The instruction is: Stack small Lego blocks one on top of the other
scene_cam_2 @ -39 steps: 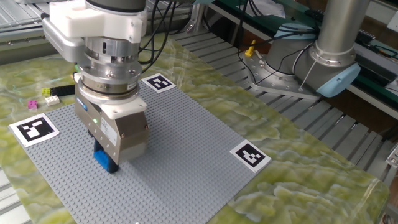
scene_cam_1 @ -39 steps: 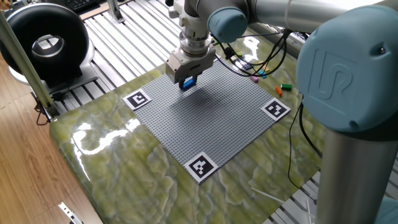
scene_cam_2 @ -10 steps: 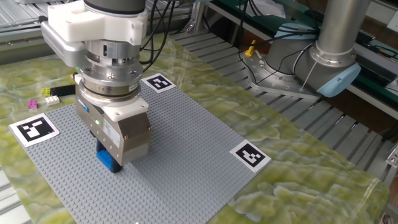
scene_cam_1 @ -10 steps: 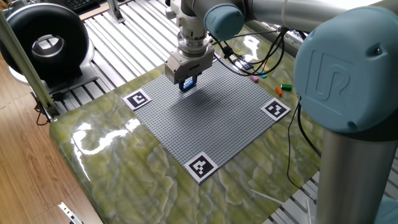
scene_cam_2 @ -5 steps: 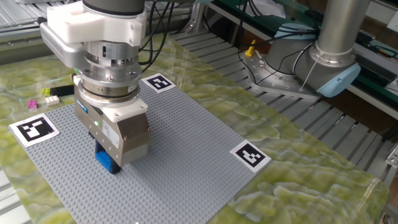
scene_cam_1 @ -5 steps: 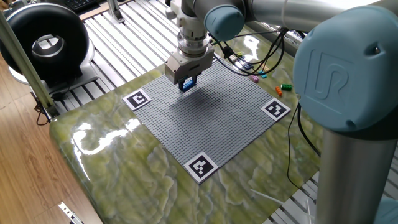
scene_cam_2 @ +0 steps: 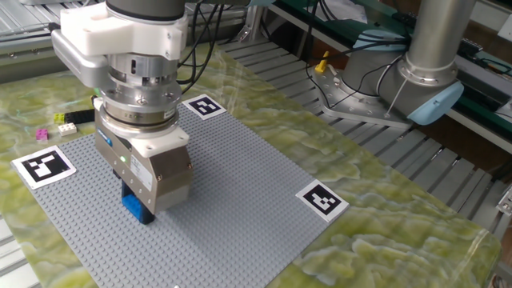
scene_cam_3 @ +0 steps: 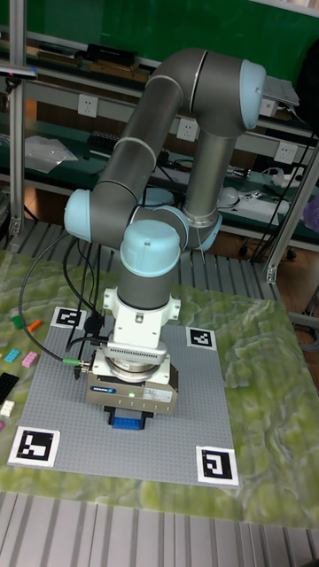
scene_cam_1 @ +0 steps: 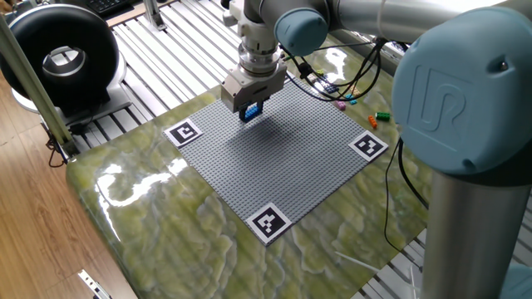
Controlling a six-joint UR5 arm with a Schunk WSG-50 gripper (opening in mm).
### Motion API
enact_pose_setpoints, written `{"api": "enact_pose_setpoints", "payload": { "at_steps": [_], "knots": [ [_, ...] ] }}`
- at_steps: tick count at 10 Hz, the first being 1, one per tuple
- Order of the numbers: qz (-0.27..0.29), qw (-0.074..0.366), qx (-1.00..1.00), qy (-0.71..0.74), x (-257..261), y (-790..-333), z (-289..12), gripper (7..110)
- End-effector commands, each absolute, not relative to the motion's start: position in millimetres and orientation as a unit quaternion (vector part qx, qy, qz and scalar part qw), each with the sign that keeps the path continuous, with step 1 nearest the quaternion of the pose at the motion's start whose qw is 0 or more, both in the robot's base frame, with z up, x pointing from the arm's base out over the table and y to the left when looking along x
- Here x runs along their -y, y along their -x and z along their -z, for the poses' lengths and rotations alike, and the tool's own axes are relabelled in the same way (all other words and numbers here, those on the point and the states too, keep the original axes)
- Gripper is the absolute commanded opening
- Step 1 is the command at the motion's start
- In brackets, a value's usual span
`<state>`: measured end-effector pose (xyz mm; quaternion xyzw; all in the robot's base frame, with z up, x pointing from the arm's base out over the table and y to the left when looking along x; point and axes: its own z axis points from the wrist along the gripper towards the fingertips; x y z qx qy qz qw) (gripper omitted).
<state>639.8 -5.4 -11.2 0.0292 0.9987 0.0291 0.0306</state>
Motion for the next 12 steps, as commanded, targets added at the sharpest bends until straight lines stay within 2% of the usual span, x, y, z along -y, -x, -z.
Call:
{"api": "enact_pose_setpoints", "payload": {
  "at_steps": [1,5,8,11,12],
  "knots": [
    [-0.035,0.032,-0.998,-0.037,3.3,-639.2,9.6,7],
    [-0.038,0.032,-0.998,-0.036,5.4,-639.6,12.5,7],
    [-0.037,0.024,-0.998,-0.039,6.0,-634.5,4.0,7],
    [-0.041,0.041,-0.997,-0.044,5.4,-646.5,24.4,7],
    [-0.039,0.038,-0.998,-0.044,6.0,-645.8,18.6,7]
  ]
}}
